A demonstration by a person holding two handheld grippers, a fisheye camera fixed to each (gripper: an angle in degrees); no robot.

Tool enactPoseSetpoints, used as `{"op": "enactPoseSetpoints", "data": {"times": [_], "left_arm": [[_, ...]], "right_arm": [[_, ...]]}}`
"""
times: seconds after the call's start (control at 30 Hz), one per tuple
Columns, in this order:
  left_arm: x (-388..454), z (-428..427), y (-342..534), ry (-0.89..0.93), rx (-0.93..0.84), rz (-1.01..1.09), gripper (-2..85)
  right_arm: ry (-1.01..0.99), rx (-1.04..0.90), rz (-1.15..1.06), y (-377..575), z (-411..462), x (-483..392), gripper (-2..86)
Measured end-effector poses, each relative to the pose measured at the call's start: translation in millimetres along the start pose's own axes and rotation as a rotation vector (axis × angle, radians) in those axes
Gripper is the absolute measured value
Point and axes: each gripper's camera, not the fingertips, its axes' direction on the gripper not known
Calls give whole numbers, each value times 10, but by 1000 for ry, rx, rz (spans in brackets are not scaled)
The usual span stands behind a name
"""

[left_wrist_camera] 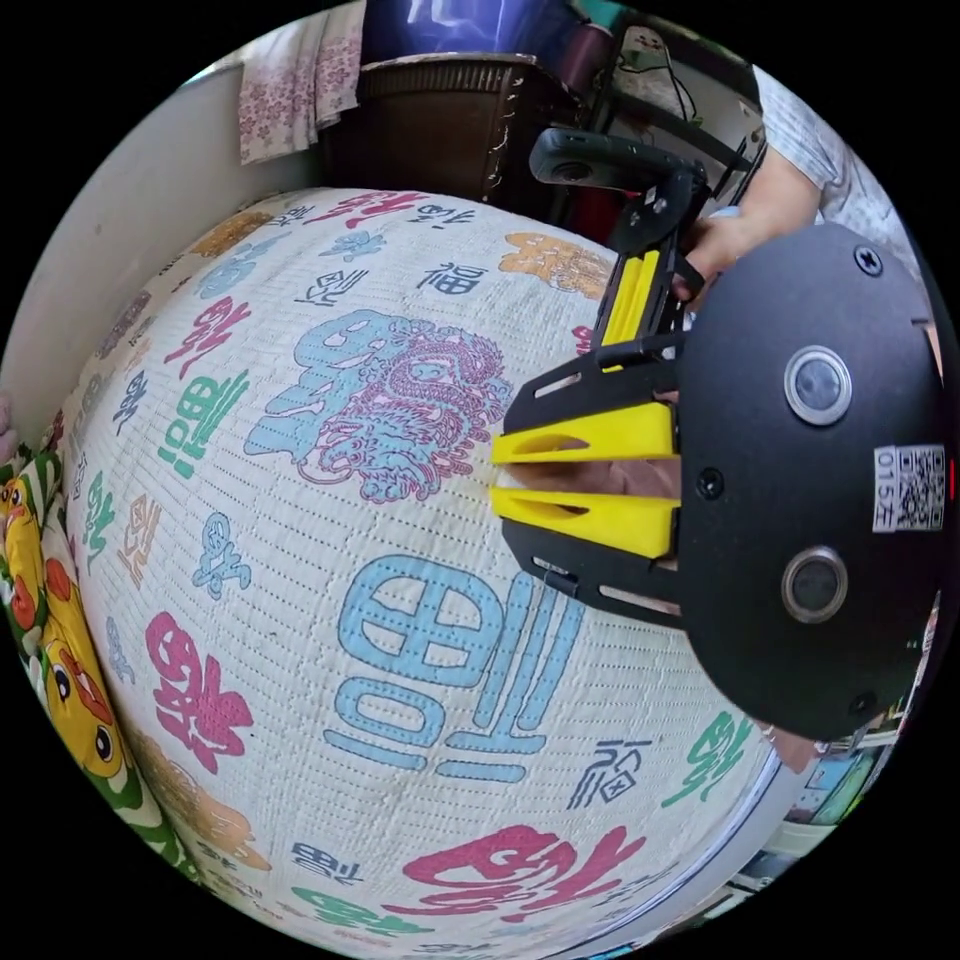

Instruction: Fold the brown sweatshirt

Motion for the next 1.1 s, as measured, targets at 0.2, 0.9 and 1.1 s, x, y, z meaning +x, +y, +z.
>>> {"op": "enactPoseSetpoints", "data": {"times": [0.2, 0.9, 1.1], "left_arm": [[-278, -405, 478, 136, 166, -56, 6], [-1406, -2280, 7915, 199, 773, -529, -1], [-1288, -1233, 9589, 235, 716, -724, -1]], "right_arm": [[18, 23, -176, -203, -112, -585, 42], [-157, -403, -1300, 3900, 750, -6258, 36], [34, -710, -1291, 5427, 1656, -6299, 28]]}}
